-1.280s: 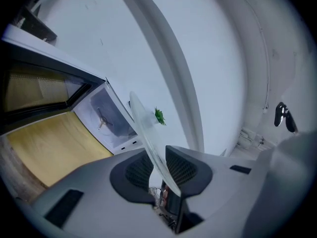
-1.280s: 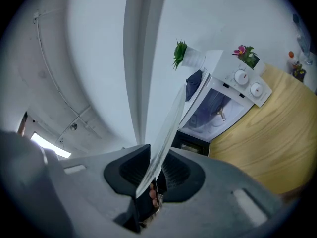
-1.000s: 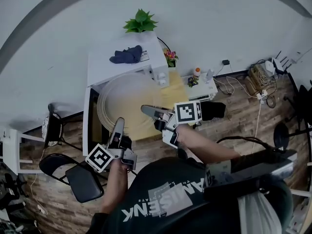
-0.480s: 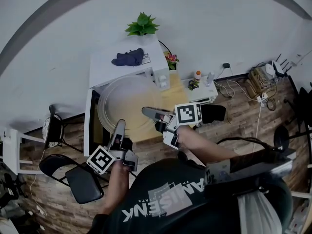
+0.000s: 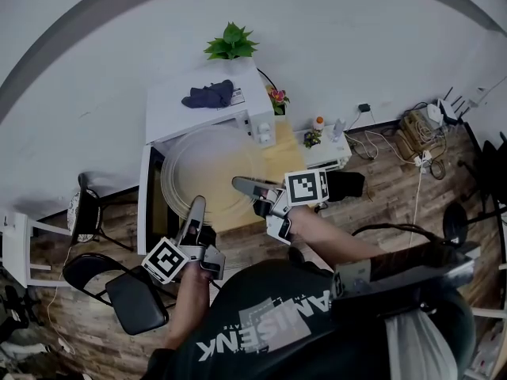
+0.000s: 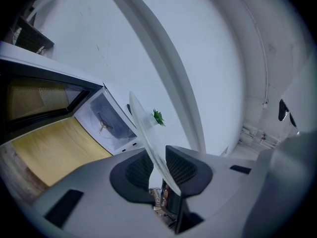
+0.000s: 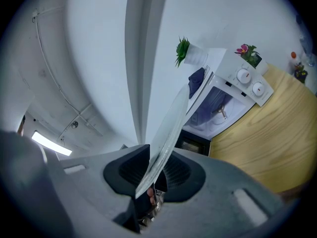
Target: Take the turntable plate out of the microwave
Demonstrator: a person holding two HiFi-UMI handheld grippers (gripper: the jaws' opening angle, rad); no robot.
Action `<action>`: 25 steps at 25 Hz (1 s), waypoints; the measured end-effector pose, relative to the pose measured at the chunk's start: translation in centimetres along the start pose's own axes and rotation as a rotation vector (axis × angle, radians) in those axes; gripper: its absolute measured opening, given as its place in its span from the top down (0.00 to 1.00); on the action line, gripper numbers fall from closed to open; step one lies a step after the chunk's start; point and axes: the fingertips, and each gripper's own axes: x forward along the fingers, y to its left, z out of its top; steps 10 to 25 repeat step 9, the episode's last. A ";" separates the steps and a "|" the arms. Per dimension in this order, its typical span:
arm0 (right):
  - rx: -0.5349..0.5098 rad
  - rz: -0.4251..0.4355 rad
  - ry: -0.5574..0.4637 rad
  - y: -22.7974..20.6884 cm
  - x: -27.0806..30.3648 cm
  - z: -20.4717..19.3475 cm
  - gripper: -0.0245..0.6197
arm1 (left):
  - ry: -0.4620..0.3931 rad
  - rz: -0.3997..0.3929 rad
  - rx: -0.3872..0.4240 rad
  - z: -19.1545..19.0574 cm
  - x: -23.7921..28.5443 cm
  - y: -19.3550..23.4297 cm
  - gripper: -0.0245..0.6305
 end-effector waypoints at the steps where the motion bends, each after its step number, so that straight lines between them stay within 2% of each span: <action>1: -0.002 -0.001 -0.001 0.0 0.0 0.0 0.84 | 0.002 0.001 0.003 0.0 0.0 0.1 0.84; 9: -0.009 -0.005 -0.006 -0.1 0.4 -0.3 0.84 | 0.005 0.003 -0.022 0.2 -0.3 0.3 0.84; 25: -0.009 -0.005 -0.006 -0.1 0.4 -0.3 0.84 | 0.005 0.003 -0.022 0.2 -0.3 0.3 0.84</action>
